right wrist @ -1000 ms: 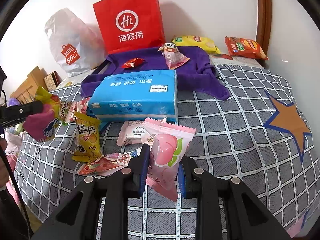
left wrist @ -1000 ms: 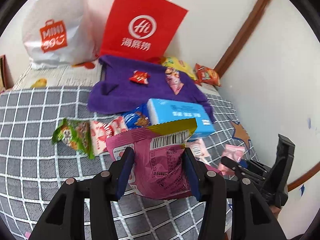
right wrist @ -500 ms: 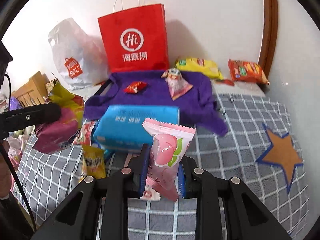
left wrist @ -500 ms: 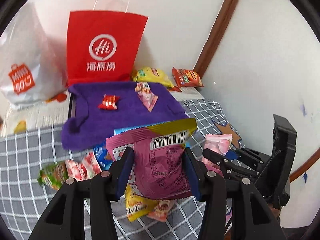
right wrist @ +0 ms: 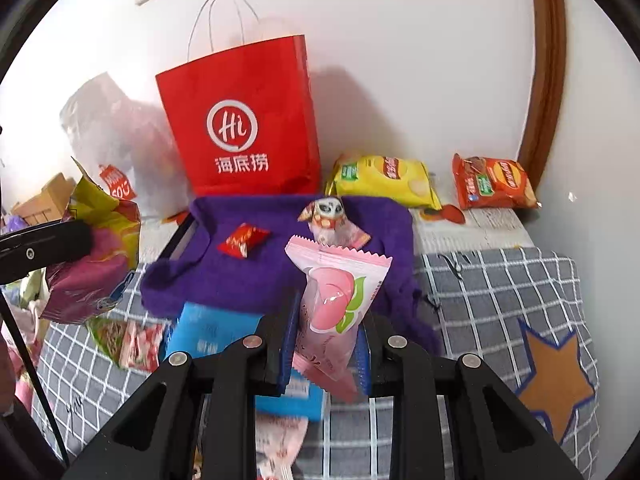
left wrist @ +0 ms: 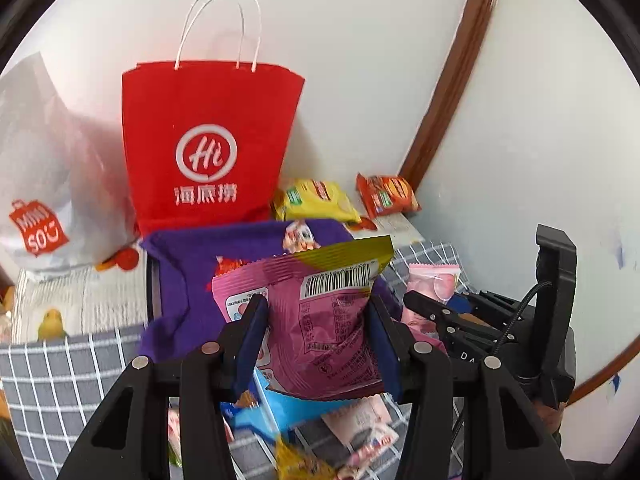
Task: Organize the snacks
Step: 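Carry pink chip bag and peach candy over the purple towel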
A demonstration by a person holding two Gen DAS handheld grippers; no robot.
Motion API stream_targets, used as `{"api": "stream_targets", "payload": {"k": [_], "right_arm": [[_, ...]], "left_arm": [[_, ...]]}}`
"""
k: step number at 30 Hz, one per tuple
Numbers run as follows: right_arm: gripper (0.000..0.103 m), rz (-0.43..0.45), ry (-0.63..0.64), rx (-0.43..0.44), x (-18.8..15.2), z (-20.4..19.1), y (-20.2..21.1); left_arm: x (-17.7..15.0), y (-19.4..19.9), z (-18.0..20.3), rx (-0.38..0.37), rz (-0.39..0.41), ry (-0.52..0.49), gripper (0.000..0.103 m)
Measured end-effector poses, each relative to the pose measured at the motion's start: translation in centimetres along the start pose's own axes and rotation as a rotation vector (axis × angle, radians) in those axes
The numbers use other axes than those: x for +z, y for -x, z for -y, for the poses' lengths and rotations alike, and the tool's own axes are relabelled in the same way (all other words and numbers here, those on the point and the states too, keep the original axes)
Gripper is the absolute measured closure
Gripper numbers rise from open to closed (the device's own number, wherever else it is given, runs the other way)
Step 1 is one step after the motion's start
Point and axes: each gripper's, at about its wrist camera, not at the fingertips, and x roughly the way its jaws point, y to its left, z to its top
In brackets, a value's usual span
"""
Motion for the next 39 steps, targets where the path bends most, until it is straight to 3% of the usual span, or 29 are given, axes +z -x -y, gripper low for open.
{"api": "stream_targets", "payload": {"k": [7,13,21,31,39], "right_arm": [[0.077,-0.017,0.024,0.049,4.5,-0.9,-3.2],[0.077,-0.025,0.058,0.090,6.9,-2.4,-6.4],[0.077,-0.082,0.094,0.113,6.9,-2.6,-10.6],[0.077,-0.128,0.152,0.066,6.5,0.4,-12.1],[0.077,-0.142,0.129,0.029,6.6,2.1,-12.3]], "left_arm": [[2.6,-2.0,-1.5,0.059,0.044,0.009,0.055],[2.9,-4.6,-4.6,0.073,0.028,0.072,0.055],[2.6,-6.7,-8.0,0.093,-0.029,0.139,0.055],[2.2,-9.0,-9.1,0.116,-0.081,0.159,0.055],[2.1,-9.6,-9.1,0.117,-0.098,0.163,0.055]]}}
